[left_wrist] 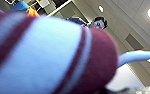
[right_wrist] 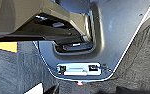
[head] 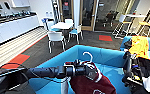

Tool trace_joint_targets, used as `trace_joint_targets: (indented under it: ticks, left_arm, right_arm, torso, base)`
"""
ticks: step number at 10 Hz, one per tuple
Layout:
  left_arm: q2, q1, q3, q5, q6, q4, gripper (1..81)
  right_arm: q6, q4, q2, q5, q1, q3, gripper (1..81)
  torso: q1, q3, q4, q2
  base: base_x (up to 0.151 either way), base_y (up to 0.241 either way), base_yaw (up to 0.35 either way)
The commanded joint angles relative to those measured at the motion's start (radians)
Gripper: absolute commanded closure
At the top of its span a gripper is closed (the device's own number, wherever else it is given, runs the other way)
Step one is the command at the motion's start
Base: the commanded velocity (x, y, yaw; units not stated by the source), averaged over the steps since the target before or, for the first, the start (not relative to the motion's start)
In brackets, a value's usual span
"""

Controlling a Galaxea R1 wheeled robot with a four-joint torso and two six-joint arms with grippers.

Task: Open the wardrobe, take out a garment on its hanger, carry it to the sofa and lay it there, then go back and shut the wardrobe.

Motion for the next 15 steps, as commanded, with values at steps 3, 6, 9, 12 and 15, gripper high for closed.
trace_joint_targets:
  ticks: [3,6,9,12,15]
  left_arm:
    - [0.05,-0.236,-0.031,-0.098,0.001,0.012,81.1]
    - [0.179,-0.305,-0.203,-0.092,-0.036,0.011,81.1]
    - [0.249,-0.347,-0.283,-0.087,-0.055,0.011,81.1]
    - [0.306,-0.393,-0.33,-0.089,-0.082,0.011,81.1]
    - [0.384,-0.464,-0.39,-0.093,-0.133,0.011,81.1]
  right_arm:
    - [-0.001,-0.013,0.008,-0.062,0.01,0.007,1.0]
    - [-0.001,-0.011,0.01,-0.062,0.015,0.007,1.0]
    - [-0.001,0.0,0.006,-0.058,0.017,0.002,1.0]
    - [-0.001,0.003,0.005,-0.056,0.02,0.002,1.0]
    - [-0.001,0.003,0.005,-0.058,0.026,0.002,1.0]
  torso:
    - [0.0,0.0,0.008,0.0]
    - [0.0,0.0,0.008,0.0]
    - [0.0,-0.024,0.008,0.0]
    - [0.0,-0.123,0.008,0.0]
    - [0.0,-0.129,0.008,0.0]
  base:
    - [0.0,0.0,0.0]
    - [0.0,0.0,0.0]
    - [0.0,0.0,0.0]
    - [0.0,0.0,0.0]
    - [0.0,0.0,0.0]
